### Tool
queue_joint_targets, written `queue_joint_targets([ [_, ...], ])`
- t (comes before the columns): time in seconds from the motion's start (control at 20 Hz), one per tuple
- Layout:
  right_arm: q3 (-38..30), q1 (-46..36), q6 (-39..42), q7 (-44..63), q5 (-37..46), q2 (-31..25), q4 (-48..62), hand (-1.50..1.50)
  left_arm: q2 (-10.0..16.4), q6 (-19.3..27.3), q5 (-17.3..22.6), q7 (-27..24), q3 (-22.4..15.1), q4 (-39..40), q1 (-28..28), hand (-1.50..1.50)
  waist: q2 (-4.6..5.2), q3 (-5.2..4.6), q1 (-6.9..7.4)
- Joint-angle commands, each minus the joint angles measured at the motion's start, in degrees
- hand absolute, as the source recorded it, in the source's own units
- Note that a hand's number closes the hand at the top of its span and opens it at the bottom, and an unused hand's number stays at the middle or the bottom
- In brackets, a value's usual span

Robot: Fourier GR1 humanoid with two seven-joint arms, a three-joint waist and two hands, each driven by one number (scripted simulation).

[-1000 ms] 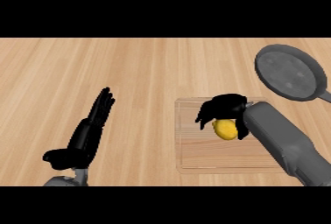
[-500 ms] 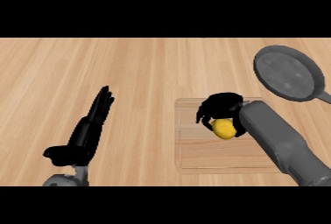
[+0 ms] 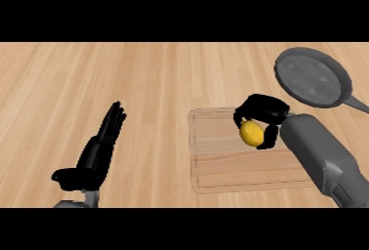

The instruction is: Pick the lemon from the cutting board and place it in the pan

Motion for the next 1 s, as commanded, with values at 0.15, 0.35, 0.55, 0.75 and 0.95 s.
queue_joint_targets([
  [0.15, -12.2, 6.5, -10.2, 18.3, -7.2, -4.0, -4.4, 1.50, 2.6, -0.7, 2.2, -0.9, 4.4, 0.5, 1.9, 0.00, -1.08, 0.13, -4.14],
  [0.35, -16.0, 7.0, -12.7, 24.6, -10.6, -3.4, -15.1, 1.50, 0.3, 1.5, 0.6, 1.1, 2.1, -1.2, 1.4, 0.00, -1.16, 0.18, -3.74],
  [0.55, -19.1, 11.7, -9.7, 30.8, -15.1, -4.7, -27.2, 1.50, 0.9, 0.7, 0.3, 0.7, 1.5, -2.7, 3.2, 0.00, -0.93, 0.19, -2.96],
  [0.75, -23.5, 19.7, -6.9, 37.0, -19.9, -8.1, -38.1, 1.50, 1.3, -0.7, 0.6, -0.7, 2.0, -2.0, 2.5, 0.00, -0.06, 0.26, -1.49],
  [0.95, -25.5, 22.1, -4.8, 48.2, -22.3, -6.3, -47.4, 1.50, 0.4, -1.0, -0.6, 0.2, -0.1, -3.0, 3.3, 0.00, 0.45, 0.31, 0.39],
])
